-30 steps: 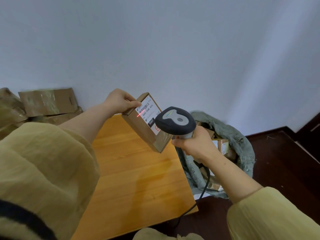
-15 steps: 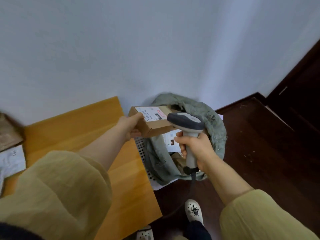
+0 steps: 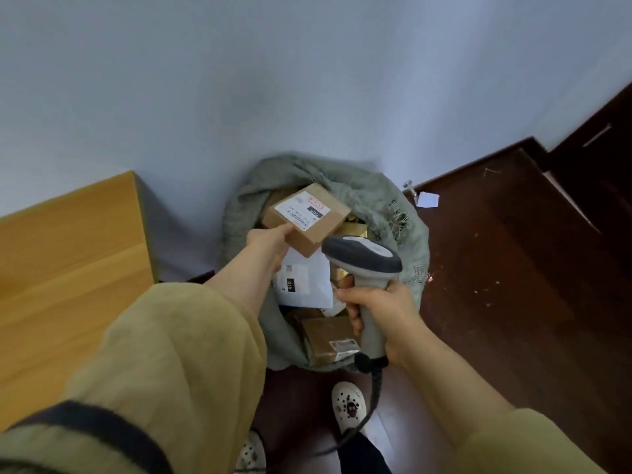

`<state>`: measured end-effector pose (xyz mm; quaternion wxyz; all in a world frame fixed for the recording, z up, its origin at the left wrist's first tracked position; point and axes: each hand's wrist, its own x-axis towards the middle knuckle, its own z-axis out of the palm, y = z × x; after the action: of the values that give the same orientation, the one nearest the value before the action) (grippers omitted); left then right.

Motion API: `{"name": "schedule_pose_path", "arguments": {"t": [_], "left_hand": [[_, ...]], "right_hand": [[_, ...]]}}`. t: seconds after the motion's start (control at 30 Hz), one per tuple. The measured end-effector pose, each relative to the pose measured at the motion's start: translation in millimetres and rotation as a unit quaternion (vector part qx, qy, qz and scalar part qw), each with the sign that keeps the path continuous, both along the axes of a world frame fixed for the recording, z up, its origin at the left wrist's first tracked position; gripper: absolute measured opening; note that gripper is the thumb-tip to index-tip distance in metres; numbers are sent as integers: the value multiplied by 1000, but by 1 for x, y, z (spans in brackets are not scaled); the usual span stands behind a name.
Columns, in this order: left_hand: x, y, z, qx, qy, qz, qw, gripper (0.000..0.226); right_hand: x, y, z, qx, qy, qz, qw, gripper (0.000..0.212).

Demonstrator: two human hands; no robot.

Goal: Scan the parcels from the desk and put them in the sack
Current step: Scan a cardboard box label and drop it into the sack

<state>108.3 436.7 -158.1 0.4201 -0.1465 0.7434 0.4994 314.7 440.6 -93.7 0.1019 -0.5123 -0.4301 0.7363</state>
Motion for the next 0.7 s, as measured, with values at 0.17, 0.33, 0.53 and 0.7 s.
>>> {"name": "schedule_pose_path", "arguments": {"t": [0.17, 0.33, 0.53, 0.7], "left_hand": [[-6, -17, 11, -5, 96, -89, 991, 50], [-33, -87, 61, -58, 232, -148, 960, 62], [-63, -206, 120, -91, 284, -68, 952, 55], [-83, -336, 151, -155, 318, 39, 935, 52]], "right_hand": [[-18, -11, 8, -43, 3, 44, 998, 6], [-57, -55, 44, -144, 43, 110, 982, 7], [-111, -138, 70, -245, 43, 214, 945, 14], [-164, -212, 99, -278, 59, 321, 903, 15]]}}
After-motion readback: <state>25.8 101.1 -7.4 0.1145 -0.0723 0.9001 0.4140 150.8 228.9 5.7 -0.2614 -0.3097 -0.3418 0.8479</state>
